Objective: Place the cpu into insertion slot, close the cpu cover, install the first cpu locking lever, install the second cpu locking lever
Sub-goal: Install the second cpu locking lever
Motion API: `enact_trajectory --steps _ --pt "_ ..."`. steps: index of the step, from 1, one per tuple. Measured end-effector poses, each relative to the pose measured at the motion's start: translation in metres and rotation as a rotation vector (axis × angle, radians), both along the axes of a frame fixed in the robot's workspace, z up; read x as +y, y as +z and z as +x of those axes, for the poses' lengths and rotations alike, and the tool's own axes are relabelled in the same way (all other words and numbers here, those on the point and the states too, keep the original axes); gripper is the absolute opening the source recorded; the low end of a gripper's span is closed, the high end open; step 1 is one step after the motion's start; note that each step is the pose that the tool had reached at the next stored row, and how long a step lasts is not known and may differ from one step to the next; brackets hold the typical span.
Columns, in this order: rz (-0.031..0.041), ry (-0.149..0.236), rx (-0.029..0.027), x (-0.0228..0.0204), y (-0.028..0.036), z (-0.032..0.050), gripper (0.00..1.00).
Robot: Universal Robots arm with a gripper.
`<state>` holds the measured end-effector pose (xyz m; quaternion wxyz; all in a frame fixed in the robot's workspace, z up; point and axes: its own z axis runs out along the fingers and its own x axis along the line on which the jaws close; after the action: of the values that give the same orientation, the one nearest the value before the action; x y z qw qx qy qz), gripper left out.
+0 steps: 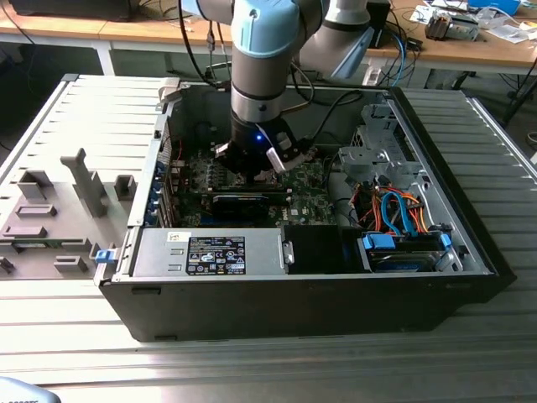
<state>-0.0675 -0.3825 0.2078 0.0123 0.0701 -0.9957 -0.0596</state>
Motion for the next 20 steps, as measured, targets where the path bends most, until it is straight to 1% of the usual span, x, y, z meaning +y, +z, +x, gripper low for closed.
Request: enact_trajectory --steps 1,2,3,5,6,7,8,9,10,11,12,13,15,17,20 --pt "-0.0047 0.0 0.0009 0.004 0.0 0.0016 0.11" --pt "-0.0122 0.0 0.0018 0.0082 0.0001 0.0039 0.11" --pt "-0.0199 0.0 0.0024 0.0106 0.0004 0.0057 0.11" --pt "-0.0301 0.0 0.0034 0.0131 0.0012 0.0079 0.11" --pt "-0.0398 0.0 0.0045 0.0159 0.0018 0.0099 0.11" --pt "-0.0505 0.0 0.0052 0.0198 0.0028 0.0114 0.11" --pt "-0.0587 0.0 0.0054 0.0244 0.0047 0.0119 0.11" --pt "-0.0647 0.0 0.0054 0.0273 0.0072 0.012 0.11" --pt "-0.0678 0.0 0.0052 0.0287 0.0094 0.0121 0.11" --pt "-0.0723 0.0 0.0054 0.0303 0.0141 0.012 0.11" --pt "-0.0766 0.0 0.0053 0.0316 0.0204 0.0121 0.11" --pt "-0.0796 0.0 0.0054 0.0323 0.0253 0.0121 0.11" --pt "-0.0822 0.0 0.0054 0.0327 0.0313 0.0121 0.11" --pt "-0.0834 0.0 0.0054 0.0328 0.0345 0.0121 0.11" --pt "-0.0835 0.0 0.0052 0.0329 0.0352 0.0121 0.11"
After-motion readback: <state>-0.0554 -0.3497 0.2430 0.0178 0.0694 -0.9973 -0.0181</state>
